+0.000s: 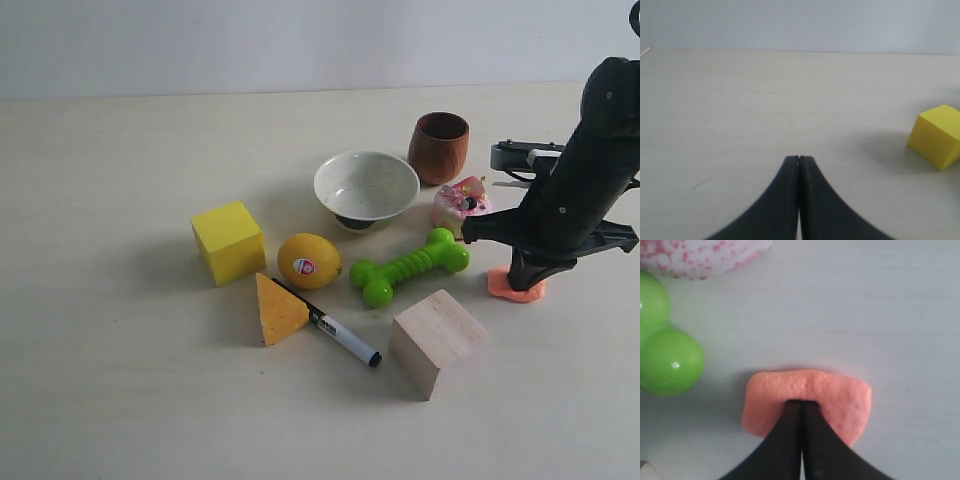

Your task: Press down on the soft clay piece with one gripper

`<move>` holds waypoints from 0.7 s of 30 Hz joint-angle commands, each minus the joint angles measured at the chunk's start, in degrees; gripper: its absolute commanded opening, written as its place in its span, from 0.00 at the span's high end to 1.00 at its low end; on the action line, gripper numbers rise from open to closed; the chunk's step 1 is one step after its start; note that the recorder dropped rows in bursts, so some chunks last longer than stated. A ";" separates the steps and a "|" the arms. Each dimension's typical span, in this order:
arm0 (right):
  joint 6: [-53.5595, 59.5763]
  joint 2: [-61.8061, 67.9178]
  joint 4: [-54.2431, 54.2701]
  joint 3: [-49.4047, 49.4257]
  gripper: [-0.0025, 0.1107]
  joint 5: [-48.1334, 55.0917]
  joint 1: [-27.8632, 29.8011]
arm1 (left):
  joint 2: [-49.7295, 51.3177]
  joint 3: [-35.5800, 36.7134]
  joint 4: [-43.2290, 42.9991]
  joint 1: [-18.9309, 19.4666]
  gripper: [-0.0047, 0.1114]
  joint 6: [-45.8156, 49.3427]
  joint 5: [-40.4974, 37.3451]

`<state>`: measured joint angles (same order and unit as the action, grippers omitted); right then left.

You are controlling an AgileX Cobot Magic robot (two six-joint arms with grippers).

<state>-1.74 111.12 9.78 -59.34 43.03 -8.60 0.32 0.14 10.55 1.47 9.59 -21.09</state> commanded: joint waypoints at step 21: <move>3.22 -3.36 3.09 1.23 0.98 -1.26 -0.38 | -0.32 -0.14 0.20 -0.27 0.96 -0.11 0.48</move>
<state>0.31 106.76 11.94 -58.29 42.98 -8.79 0.32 0.14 10.55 1.47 9.59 -21.09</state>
